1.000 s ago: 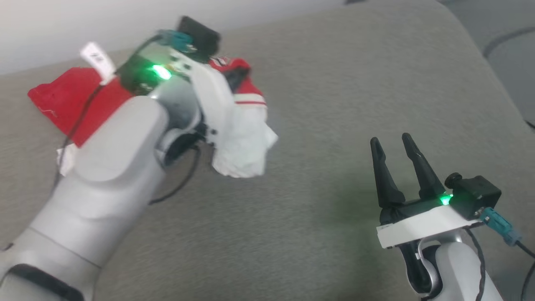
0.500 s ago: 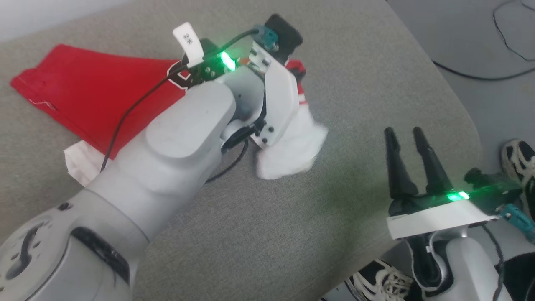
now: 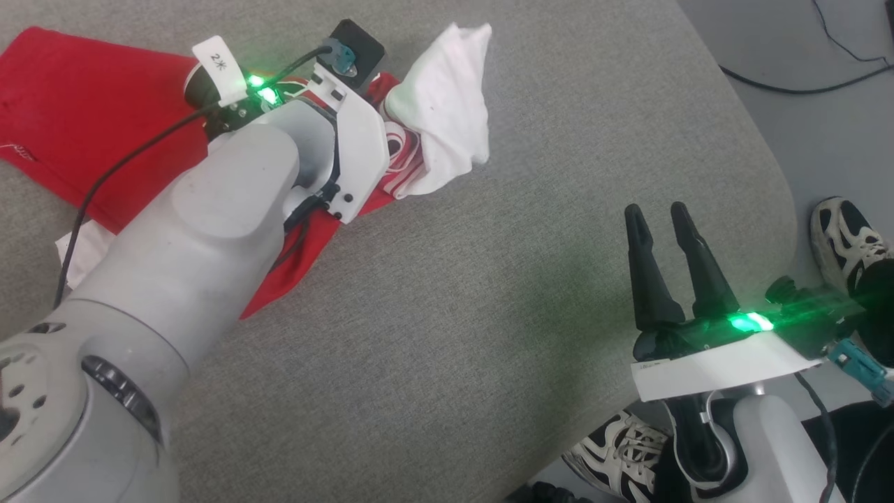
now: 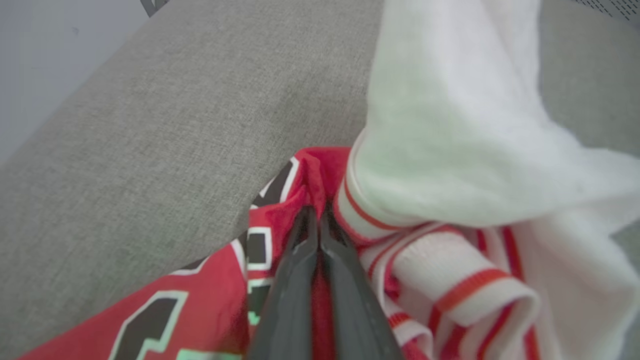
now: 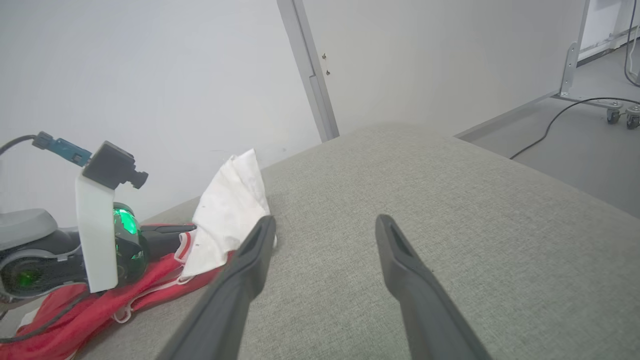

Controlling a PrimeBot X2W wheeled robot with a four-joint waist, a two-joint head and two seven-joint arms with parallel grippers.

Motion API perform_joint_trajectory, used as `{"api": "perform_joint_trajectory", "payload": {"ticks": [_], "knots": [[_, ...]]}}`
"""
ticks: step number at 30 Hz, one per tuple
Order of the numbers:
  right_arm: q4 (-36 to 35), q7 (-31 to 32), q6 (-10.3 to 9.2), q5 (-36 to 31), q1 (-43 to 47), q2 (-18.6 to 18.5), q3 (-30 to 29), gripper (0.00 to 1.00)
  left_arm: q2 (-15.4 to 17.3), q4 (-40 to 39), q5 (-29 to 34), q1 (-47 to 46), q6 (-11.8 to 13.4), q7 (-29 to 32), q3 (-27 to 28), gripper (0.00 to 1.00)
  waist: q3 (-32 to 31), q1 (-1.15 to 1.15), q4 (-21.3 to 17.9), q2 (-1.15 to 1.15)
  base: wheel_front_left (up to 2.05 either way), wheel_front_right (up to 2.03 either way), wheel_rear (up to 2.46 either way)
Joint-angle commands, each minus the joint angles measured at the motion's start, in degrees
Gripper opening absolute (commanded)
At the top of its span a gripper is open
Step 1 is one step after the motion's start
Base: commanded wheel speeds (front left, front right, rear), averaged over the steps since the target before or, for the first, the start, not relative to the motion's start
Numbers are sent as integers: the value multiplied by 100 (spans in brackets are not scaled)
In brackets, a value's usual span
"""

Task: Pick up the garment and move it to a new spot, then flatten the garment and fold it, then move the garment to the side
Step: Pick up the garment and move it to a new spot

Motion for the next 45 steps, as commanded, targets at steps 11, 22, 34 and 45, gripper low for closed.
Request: {"api": "perform_joint_trajectory", "payload": {"ticks": [11, 22, 34, 45], "knots": [[-114, -20, -4, 127, 7, 12, 134, 100, 417, -218, -159, 268, 4, 404, -494, 0, 146, 0, -7, 0, 7, 7, 7], [70, -20, -4, -140, -129, 11, 387, 100, 663, -596, -426, 171, 0, 154, -483, 100, -330, 0, 28, 0, 0, 0, 0], [331, -20, -3, -1214, -30, 9, -89, 100, 393, -1347, -1389, 403, -7, -1126, -398, 100, -1216, 0, 1578, 0, 0, 0, 0], [549, -20, -3, -2014, 226, 10, -486, 100, 438, -1197, -1936, 1577, -6, -2196, -209, 100, -1764, 0, 3161, 0, 0, 0, 0]]}}
